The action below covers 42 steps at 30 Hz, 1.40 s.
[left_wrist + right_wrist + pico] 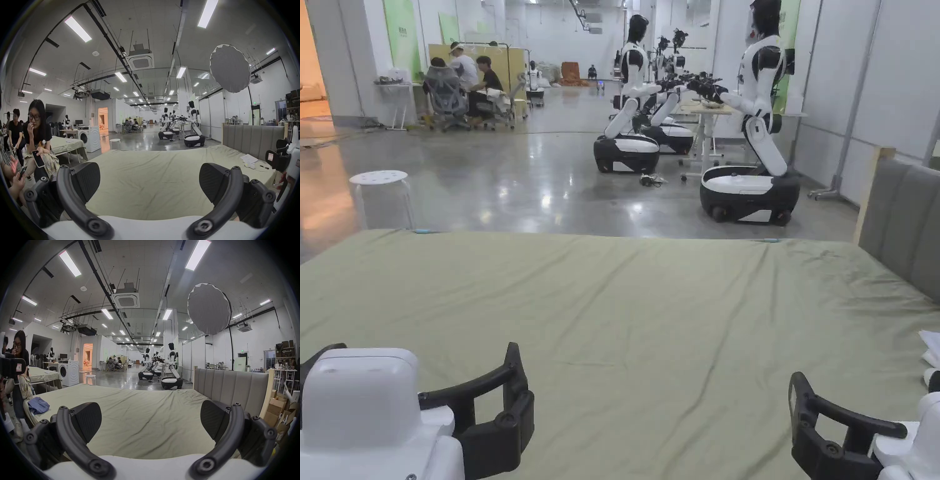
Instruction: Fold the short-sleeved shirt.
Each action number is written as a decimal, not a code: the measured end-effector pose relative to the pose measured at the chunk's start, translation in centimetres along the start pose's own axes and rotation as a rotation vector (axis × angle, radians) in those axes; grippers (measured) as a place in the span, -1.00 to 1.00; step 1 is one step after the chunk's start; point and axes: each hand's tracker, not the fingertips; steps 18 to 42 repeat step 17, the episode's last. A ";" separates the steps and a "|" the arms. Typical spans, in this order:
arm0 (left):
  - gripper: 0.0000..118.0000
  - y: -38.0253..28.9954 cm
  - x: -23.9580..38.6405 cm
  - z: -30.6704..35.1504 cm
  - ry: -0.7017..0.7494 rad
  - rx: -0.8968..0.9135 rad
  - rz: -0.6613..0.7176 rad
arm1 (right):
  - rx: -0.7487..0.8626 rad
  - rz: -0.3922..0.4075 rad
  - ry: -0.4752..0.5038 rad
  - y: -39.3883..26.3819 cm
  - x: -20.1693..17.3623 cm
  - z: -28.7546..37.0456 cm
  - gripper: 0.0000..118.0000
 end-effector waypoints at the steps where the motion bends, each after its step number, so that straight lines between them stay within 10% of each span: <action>1: 0.99 -0.1 -0.1 0.0 -0.007 -0.007 0.006 | -0.003 0.002 0.002 0.0 0.0 0.0 1.00; 42: 0.99 -0.2 -1.3 -0.7 0.017 -0.021 0.109 | -0.011 -0.002 0.006 0.0 -0.1 0.0 1.00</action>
